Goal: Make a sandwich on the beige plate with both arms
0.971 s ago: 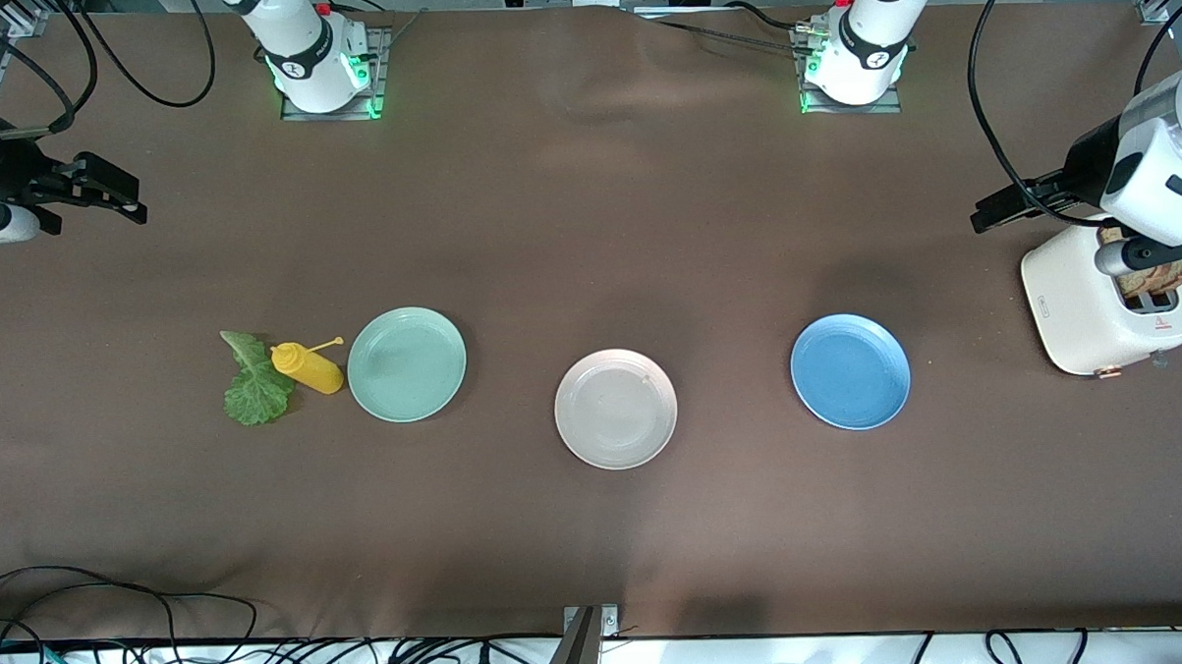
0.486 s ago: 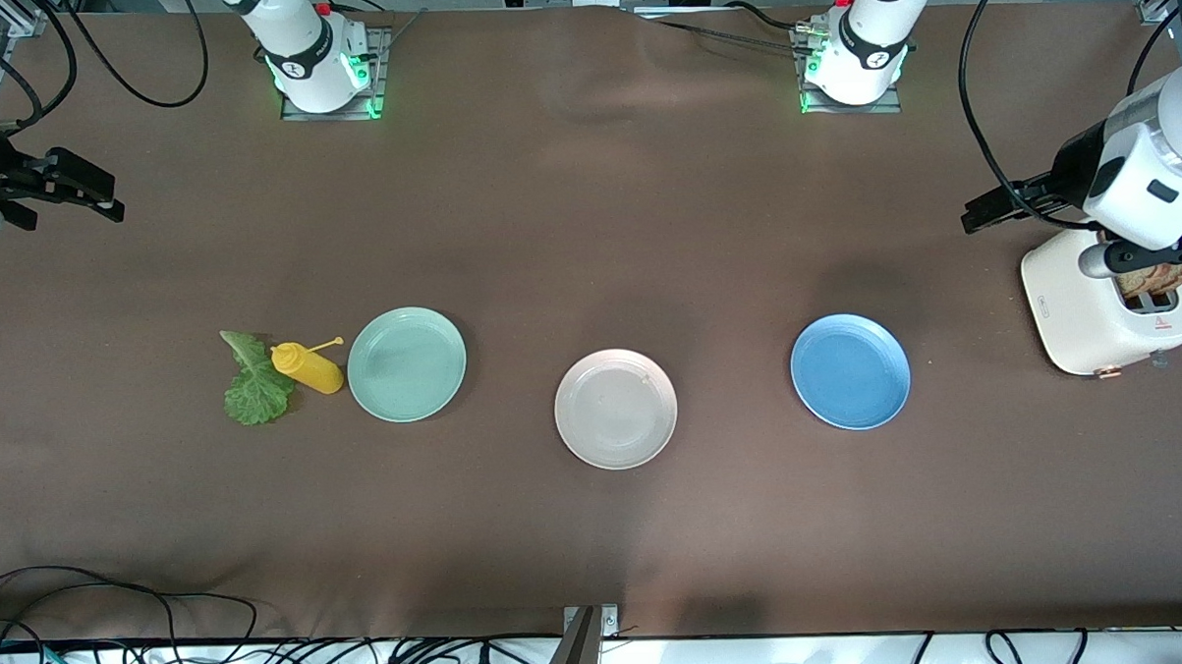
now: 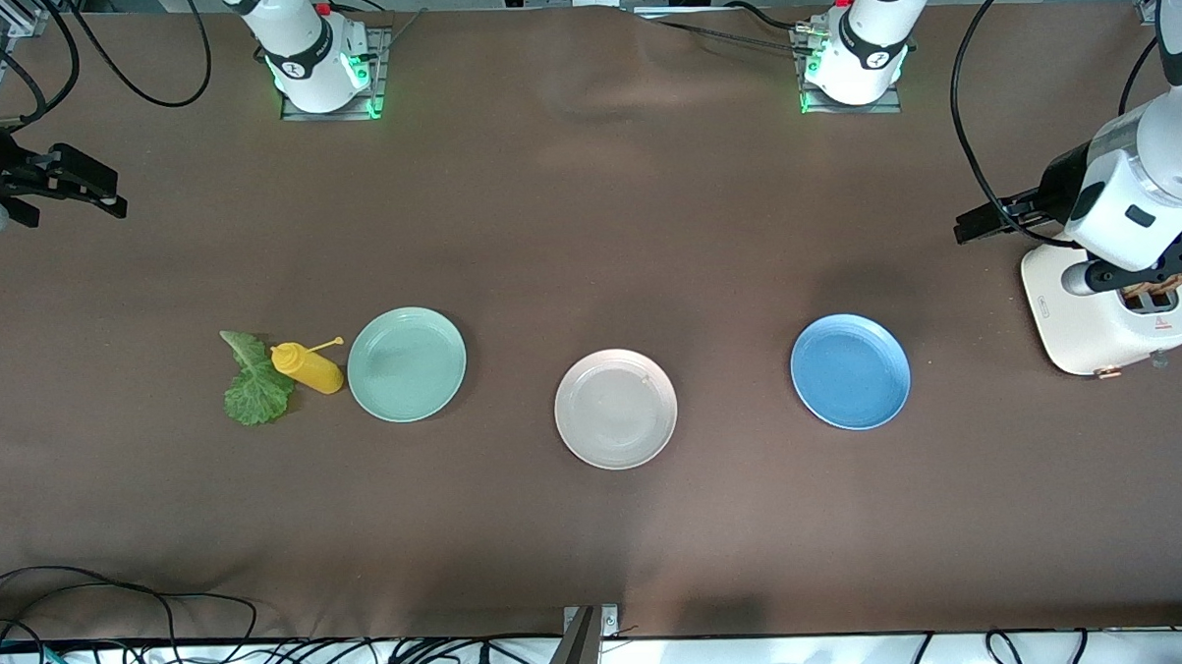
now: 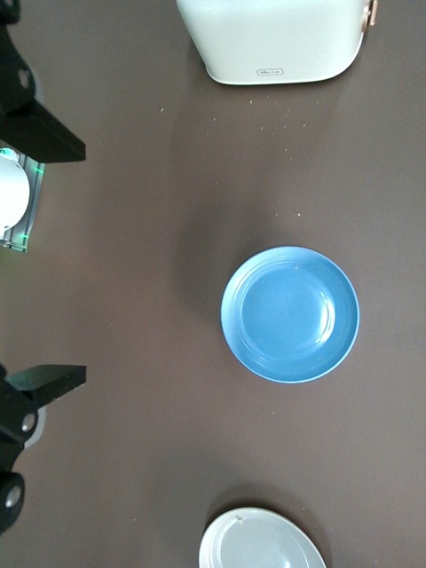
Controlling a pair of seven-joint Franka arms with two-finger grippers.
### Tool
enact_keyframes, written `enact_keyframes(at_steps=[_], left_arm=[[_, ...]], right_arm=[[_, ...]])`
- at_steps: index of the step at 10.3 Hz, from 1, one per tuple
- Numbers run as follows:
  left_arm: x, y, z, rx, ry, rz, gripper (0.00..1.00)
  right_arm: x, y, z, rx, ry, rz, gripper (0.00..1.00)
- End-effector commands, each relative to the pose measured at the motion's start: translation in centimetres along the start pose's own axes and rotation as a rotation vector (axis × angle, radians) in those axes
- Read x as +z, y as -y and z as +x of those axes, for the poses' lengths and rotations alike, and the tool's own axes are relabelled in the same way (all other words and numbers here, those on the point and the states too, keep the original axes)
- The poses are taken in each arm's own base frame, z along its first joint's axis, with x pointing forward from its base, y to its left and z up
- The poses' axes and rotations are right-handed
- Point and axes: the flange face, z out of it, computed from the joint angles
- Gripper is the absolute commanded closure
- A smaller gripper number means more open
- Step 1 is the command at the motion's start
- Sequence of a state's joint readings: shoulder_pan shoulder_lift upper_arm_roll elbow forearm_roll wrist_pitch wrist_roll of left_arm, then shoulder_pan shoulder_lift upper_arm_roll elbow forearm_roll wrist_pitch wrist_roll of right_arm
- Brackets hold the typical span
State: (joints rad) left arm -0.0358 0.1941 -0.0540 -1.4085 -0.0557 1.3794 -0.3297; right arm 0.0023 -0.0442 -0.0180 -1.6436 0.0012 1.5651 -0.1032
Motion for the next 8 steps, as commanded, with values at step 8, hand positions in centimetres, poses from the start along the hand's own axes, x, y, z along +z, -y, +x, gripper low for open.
enact_keyframes(at_steps=[8], left_arm=[[0.27, -0.12, 0.08, 0.043, 0.0, 0.034, 0.0]], right_arm=[[-0.6, -0.48, -0.01, 0.02, 0.005, -0.007, 0.0]])
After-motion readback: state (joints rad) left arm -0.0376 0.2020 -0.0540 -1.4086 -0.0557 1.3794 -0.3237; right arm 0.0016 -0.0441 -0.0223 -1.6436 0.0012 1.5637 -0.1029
